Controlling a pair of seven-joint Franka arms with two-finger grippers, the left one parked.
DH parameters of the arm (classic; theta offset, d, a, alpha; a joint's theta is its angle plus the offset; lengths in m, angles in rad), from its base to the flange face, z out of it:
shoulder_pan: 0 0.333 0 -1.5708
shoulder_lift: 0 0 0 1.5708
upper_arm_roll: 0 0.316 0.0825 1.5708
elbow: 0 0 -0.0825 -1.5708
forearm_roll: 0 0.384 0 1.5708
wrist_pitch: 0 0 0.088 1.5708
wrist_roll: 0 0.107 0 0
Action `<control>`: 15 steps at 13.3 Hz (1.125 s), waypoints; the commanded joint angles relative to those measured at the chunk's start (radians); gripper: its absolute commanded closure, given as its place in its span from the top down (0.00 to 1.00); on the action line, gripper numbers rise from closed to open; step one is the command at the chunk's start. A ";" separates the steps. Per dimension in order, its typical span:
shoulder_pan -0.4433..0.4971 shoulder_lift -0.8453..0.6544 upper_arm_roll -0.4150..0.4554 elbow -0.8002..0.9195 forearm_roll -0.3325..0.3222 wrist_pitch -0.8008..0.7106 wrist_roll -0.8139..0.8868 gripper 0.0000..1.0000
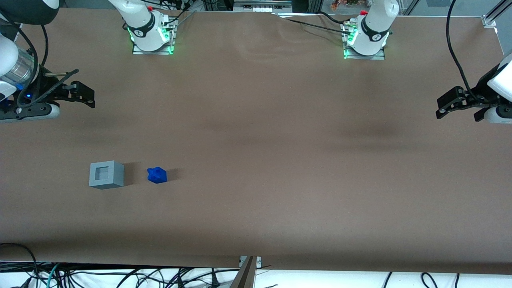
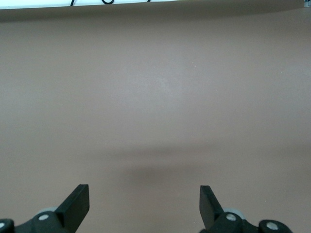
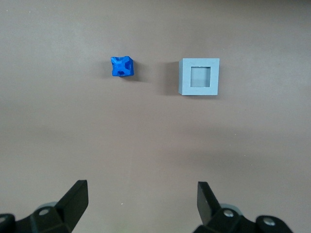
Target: Insert blue part into gray base with right arm
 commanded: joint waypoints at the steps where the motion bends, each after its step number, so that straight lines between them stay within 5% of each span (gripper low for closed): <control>1: 0.001 -0.001 0.006 0.022 -0.017 -0.027 0.002 0.99; 15: -0.005 -0.028 0.005 0.006 -0.010 -0.015 -0.010 0.99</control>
